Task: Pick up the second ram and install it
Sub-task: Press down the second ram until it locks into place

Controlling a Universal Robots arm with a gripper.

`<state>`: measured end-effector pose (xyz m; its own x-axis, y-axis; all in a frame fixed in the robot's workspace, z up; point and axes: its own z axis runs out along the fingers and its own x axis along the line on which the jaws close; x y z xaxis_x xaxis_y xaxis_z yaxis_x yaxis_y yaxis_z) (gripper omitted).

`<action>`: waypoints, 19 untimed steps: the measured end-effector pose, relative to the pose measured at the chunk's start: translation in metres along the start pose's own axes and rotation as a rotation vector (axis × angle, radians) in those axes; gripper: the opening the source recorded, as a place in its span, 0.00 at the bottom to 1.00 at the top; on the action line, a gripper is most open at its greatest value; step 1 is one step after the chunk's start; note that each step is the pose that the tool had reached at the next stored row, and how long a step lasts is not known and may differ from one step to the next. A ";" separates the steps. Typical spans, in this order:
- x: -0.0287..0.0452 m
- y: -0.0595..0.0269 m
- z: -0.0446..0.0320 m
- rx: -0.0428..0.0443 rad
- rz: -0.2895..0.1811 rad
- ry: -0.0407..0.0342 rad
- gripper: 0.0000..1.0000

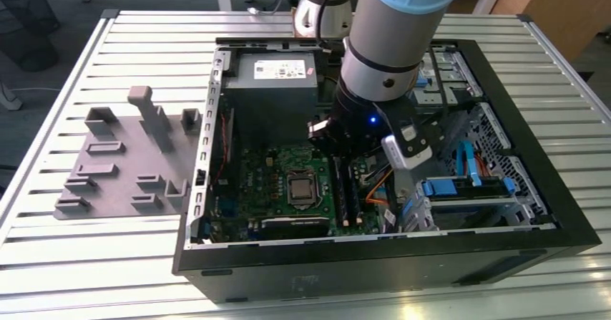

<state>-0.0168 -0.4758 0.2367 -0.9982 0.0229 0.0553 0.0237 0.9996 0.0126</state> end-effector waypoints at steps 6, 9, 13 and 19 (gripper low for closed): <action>0.0000 0.0000 -0.0001 -0.0002 0.000 -0.0046 0.11; 0.0000 0.0000 -0.0001 -0.0003 0.000 -0.0053 0.11; 0.0000 0.0000 -0.0001 -0.0005 0.000 -0.0060 0.17; 0.0000 0.0000 -0.0001 -0.0009 0.000 -0.0072 0.16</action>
<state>-0.0168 -0.4758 0.2367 -0.9986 0.0229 0.0482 0.0236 0.9996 0.0135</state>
